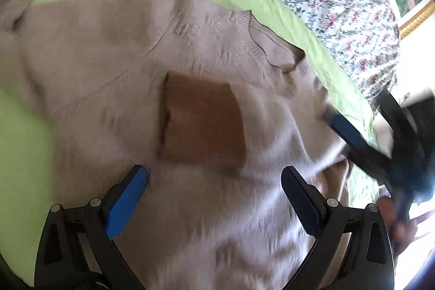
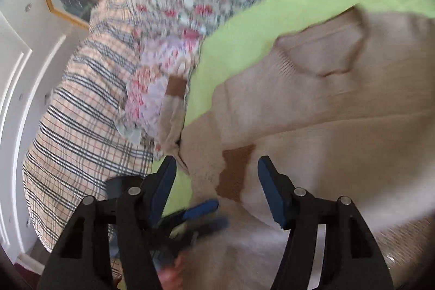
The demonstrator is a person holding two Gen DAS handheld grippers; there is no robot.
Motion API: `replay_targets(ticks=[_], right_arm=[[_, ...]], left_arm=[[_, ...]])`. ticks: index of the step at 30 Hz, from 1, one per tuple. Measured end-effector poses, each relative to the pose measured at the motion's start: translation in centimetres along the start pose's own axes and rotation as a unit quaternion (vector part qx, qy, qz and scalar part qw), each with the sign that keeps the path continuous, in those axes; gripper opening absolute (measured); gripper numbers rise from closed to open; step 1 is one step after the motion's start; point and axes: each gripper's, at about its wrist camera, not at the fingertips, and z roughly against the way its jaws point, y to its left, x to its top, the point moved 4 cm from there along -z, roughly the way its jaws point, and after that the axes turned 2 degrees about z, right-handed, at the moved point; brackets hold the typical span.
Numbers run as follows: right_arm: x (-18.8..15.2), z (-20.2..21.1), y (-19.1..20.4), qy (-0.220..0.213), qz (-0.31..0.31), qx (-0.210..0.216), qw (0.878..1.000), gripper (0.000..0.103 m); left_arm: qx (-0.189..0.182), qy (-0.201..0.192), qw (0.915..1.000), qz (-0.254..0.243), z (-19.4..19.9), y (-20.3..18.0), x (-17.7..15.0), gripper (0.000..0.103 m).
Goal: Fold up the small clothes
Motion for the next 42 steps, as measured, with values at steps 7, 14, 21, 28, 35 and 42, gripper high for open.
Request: replay_targets(ticks=[7,14,21,28,35,42], right_arm=[[-1.3,10.3,-3.5,-0.119,-0.042,-0.076,0.989,0.064],[-1.2,16.5,-7.1,-0.129,0.024,-0.318,0.939,0.064],[-1.1,9.5,-9.2,0.017,0.141,-0.422,0.895,0.064],[1.9,13.6,-13.7,-0.061,0.065,-0.489,0.868,0.070],[-0.4,15.9,-13.3,0.002,0.079,-0.427,0.901,0.076],[5.9,14.8,-15.3,-0.052,0.023,-0.303,0.951,0.076]], left_arm=[[-0.010,-0.021,0.9984,-0.052,-2.4,-2.3,2.3,0.012],[0.024,-0.127,0.9899,-0.058,4.0,-1.6,4.6,0.007],[0.037,-0.124,0.9910,-0.034,4.1,0.1,4.5,0.007],[0.035,-0.113,0.9926,-0.029,4.0,0.3,3.0,0.007],[0.072,-0.064,0.9928,-0.071,0.7,0.3,0.8,0.008],[0.010,-0.013,0.9979,-0.063,-0.3,0.8,1.9,0.044]])
